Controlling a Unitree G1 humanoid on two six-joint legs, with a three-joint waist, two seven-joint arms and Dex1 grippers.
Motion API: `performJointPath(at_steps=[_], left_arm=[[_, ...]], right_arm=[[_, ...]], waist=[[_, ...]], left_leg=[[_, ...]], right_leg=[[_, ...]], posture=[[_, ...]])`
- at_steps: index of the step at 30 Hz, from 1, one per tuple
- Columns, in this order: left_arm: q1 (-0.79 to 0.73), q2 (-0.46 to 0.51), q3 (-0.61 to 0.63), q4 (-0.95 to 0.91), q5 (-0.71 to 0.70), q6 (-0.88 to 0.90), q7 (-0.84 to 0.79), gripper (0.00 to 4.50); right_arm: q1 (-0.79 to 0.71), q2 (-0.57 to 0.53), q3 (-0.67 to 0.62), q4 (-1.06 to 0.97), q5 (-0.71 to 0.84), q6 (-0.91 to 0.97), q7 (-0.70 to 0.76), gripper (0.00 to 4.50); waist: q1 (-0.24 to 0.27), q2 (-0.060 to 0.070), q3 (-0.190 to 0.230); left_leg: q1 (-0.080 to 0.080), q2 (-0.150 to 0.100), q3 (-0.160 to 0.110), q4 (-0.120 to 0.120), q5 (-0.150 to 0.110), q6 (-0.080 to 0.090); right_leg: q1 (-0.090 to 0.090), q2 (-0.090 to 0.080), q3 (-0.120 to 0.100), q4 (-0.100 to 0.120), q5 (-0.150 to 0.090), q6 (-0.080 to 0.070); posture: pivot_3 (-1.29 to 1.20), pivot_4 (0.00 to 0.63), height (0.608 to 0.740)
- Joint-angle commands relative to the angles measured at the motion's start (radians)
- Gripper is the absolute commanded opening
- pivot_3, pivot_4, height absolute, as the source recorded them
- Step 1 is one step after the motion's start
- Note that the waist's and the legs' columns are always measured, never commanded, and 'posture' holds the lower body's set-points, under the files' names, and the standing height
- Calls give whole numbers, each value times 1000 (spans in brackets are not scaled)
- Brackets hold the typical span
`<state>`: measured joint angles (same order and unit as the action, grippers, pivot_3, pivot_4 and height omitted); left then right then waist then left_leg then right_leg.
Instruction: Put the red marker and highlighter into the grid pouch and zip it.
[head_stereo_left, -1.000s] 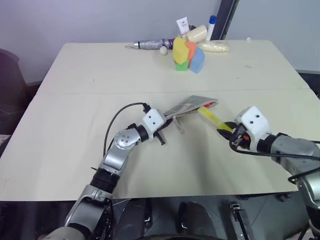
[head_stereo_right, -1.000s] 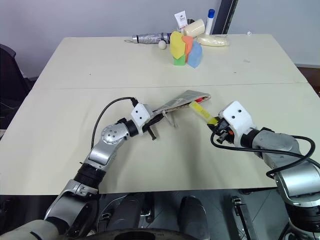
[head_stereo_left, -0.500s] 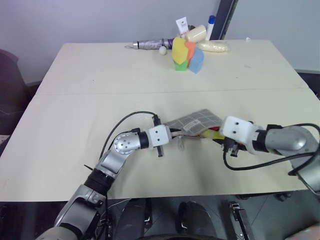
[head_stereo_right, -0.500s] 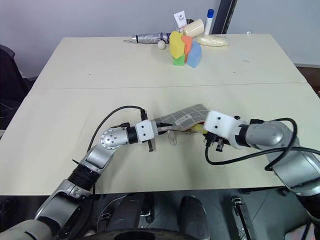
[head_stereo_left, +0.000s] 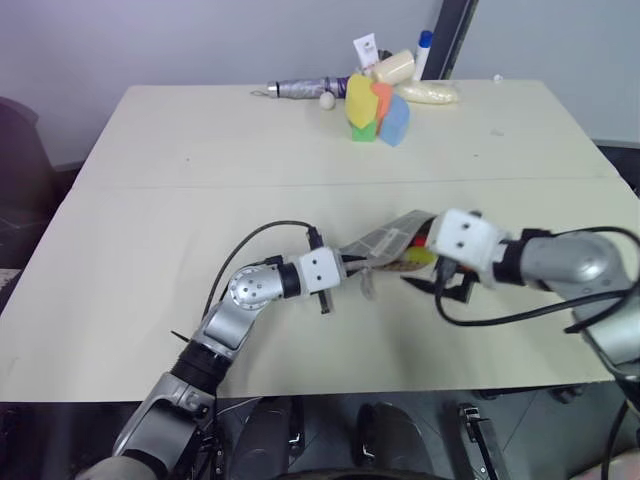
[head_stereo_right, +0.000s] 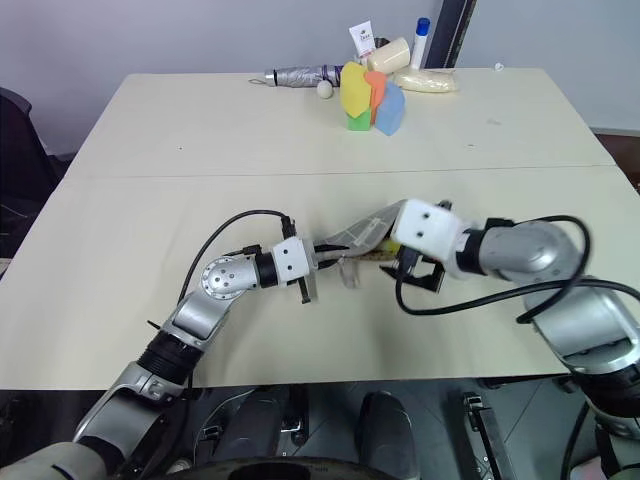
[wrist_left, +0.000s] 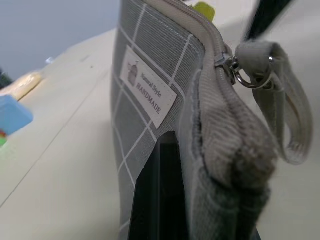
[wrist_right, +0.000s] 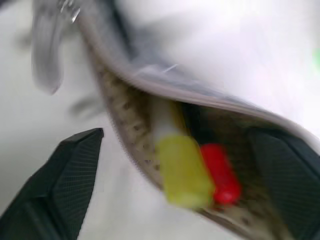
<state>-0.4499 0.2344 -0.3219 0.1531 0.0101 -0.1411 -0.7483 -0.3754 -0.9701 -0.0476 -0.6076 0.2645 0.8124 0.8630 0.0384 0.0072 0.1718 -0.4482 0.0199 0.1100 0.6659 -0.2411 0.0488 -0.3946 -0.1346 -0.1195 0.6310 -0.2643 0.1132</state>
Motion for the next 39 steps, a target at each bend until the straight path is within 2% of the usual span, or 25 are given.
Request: performJointPath(at_steps=[1,4,7,11,15,18,23,24,29,34,39], left_arm=[[-17,-37,60,-35,-65,101,43,0],[-39,-84,89,-30,-98,174,84,0],[-54,-118,106,-29,-114,218,113,0],[-71,-166,110,-43,-124,253,149,0],[-63,-174,101,-57,-113,257,155,0],[-57,-169,98,-62,-106,255,156,0],[-55,-148,107,-55,-97,242,165,0],[-55,-143,108,-53,-94,238,167,0],[-52,-107,105,-26,-68,199,165,0],[-34,-59,108,-13,-60,165,137,0],[-25,-38,115,-17,-72,159,120,0]], right_arm=[[-34,41,-169,-50,133,77,-9,4487],[-21,104,-227,-82,243,153,-36,4487],[16,144,-211,-118,289,185,-71,4487],[47,328,-64,-64,233,206,-264,4487],[14,458,-1,16,184,198,-394,4487],[2,488,24,36,181,193,-419,3216],[-19,481,-10,55,185,206,-444,397],[-24,470,-20,58,185,207,-444,34],[-72,369,-109,97,164,200,-443,34],[-114,233,-223,272,64,146,-506,34],[-71,165,-210,319,26,125,-495,34]], waist=[[-1,0,0],[-1,0,0],[0,0,0],[-2,-1,0],[-3,0,0],[0,0,0],[-1,0,0],[-2,0,0],[-1,0,0],[-1,0,0],[-3,0,-1]], left_leg=[[0,0,0,0,0,0],[1,0,0,0,0,0],[1,0,-1,0,0,0],[1,0,-1,0,0,0],[0,-1,0,0,1,-1],[0,-1,0,0,1,-1],[0,-1,0,0,0,0],[0,-1,0,0,0,0],[0,-1,0,0,0,0],[-1,-1,0,0,0,0],[-1,-1,1,0,1,0]], right_leg=[[0,0,0,0,0,0],[1,0,0,0,0,0],[1,0,0,1,0,0],[1,0,0,1,0,0],[-1,1,0,3,0,0],[-1,1,0,3,0,0],[-1,1,0,3,0,0],[-1,1,0,3,0,0],[-1,1,0,2,0,0],[-1,1,0,2,0,0],[-1,1,0,2,0,0]], posture=[[0,150,740],[0,150,740],[0,150,740],[0,150,740],[0,150,740],[0,150,740],[0,150,740],[0,150,740],[0,150,740],[0,150,740],[0,150,740]])
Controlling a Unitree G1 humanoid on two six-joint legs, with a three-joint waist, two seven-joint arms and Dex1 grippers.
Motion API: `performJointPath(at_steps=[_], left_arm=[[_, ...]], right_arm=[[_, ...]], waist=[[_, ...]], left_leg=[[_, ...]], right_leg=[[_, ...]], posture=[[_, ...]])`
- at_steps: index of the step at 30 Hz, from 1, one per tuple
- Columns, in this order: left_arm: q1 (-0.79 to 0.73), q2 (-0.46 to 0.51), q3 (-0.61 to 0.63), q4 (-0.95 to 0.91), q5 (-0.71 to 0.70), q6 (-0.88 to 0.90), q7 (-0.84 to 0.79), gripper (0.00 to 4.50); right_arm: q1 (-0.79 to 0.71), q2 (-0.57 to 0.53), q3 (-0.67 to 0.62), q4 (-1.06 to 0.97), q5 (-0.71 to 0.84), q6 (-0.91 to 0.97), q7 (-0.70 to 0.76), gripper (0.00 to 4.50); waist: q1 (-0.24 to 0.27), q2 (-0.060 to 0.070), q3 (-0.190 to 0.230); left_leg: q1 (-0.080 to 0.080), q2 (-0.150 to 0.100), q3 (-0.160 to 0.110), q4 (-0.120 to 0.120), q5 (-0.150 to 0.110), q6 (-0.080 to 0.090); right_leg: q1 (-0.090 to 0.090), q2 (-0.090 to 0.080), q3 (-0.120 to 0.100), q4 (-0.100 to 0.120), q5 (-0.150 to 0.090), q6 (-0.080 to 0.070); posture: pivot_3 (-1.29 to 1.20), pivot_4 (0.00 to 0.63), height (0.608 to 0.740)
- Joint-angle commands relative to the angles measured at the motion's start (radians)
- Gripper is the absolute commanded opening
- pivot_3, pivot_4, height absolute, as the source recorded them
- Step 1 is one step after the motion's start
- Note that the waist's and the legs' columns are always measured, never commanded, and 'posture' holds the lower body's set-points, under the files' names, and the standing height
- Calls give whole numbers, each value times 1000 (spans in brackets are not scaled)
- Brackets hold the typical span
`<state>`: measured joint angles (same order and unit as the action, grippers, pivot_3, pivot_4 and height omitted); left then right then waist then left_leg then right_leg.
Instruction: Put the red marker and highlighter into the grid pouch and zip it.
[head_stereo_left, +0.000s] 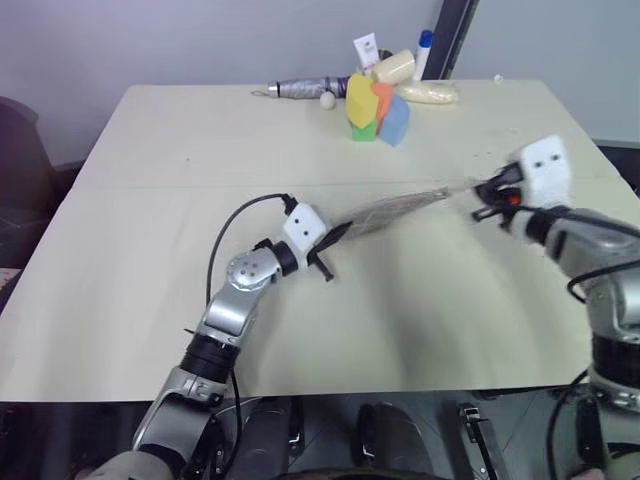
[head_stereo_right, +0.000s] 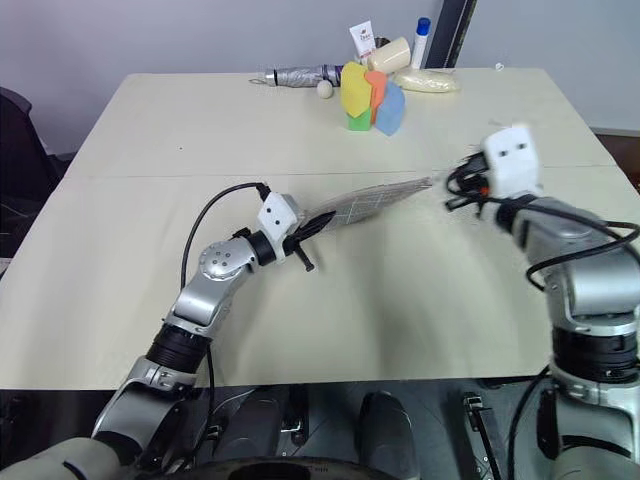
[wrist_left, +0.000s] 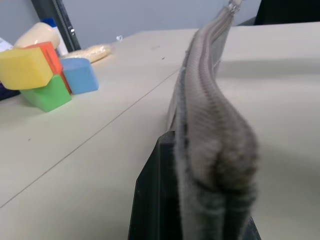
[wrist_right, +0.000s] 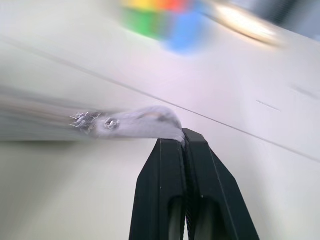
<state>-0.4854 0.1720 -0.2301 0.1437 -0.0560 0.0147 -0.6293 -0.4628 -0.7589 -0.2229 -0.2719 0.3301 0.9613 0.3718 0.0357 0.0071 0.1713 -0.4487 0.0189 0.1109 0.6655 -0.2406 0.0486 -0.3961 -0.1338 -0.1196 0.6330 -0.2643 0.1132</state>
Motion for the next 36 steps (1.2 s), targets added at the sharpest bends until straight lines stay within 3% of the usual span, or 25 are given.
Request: performJointPath(at_steps=[1,2,5,12,19,27,36], left_arm=[[12,26,25,-9,-8,5,-2,0],[16,27,30,-16,-27,20,-15,0],[38,38,59,-63,-97,82,-50,990],[153,150,96,-258,-171,243,-94,4463],[317,257,253,-405,-245,390,-25,4463],[348,281,438,-403,-262,436,109,4463],[367,290,451,-444,-279,452,127,4463]], right_arm=[[26,-52,-27,-24,-35,-24,9,34],[39,-58,-18,-40,-19,-18,31,34],[97,-57,-24,-111,69,27,116,932],[290,-145,-68,-207,128,-7,279,4485],[323,-101,-156,-106,132,-176,323,4485],[280,-27,-110,-30,144,-289,355,4485],[237,-19,-48,41,129,-320,380,4485]], waist=[[-1,0,0],[-2,0,0],[-4,0,0],[0,0,0],[-6,0,0],[-1,0,0],[2,0,0]], left_leg=[[0,0,0,0,0,0],[0,1,0,0,0,0],[0,1,0,0,0,0],[0,1,0,0,0,1],[2,2,0,0,0,-1],[2,2,0,0,0,-1],[3,1,0,-1,0,-1]], right_leg=[[0,0,0,0,0,0],[0,0,0,0,0,0],[0,0,0,0,0,0],[1,0,0,-1,0,0],[1,0,0,-1,0,0],[2,0,1,-1,0,0],[1,0,1,-2,0,-1]], posture=[[0,150,740],[0,150,740],[0,150,740],[0,150,740],[0,150,740],[0,150,740],[0,150,740]])
